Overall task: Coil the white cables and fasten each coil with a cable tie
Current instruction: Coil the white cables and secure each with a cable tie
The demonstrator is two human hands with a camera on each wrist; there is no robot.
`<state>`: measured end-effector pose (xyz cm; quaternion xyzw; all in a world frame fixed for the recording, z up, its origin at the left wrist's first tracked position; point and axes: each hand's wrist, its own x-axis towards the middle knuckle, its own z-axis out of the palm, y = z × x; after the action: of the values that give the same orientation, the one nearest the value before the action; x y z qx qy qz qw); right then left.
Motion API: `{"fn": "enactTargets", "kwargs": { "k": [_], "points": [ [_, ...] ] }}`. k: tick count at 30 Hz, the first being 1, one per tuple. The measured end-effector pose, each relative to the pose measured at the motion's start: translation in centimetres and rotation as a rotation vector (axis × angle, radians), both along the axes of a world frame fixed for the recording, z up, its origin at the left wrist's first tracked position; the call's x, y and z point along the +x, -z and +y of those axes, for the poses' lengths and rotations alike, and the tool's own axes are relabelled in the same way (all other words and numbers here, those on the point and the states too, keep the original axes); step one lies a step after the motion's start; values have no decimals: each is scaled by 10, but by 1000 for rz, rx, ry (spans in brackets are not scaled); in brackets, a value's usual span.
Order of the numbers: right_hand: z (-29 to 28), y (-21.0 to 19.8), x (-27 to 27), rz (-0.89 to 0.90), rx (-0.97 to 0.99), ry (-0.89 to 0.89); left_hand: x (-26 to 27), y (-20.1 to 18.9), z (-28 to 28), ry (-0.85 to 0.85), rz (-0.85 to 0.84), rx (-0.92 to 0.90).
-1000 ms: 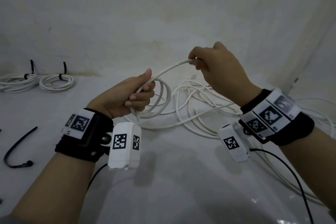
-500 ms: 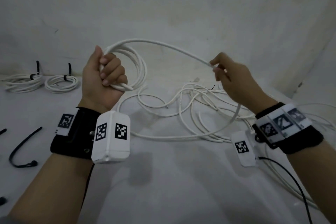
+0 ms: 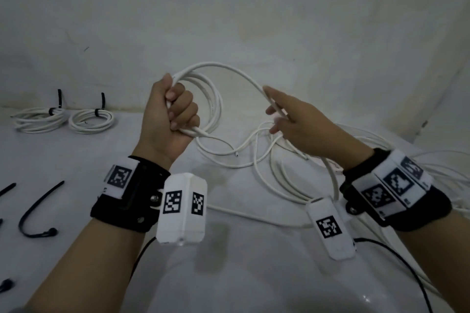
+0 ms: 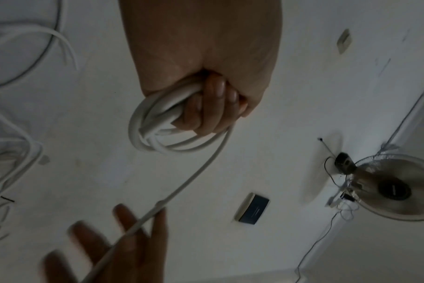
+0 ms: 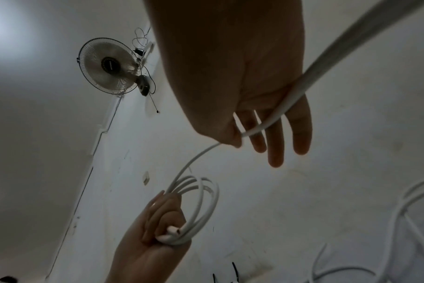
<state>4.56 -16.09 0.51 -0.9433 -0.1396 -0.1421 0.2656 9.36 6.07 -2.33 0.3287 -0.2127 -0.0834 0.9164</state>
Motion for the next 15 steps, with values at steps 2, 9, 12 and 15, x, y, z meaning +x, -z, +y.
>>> {"fn": "enactTargets", "kwargs": {
  "k": [2, 9, 12, 15],
  "points": [
    [5, -9, 5, -56, 58, 6, -4, 1, -7, 38, 0, 43],
    [25, -20, 5, -32, 115, -58, -16, 0, -18, 160, -36, 73],
    [29, -16, 8, -26, 184, -31, -19, 0, -20, 195, -60, 76],
    [34, -13, 9, 30, 312, -76, -19, 2, -24, 201, -78, 94]
  ]
}}
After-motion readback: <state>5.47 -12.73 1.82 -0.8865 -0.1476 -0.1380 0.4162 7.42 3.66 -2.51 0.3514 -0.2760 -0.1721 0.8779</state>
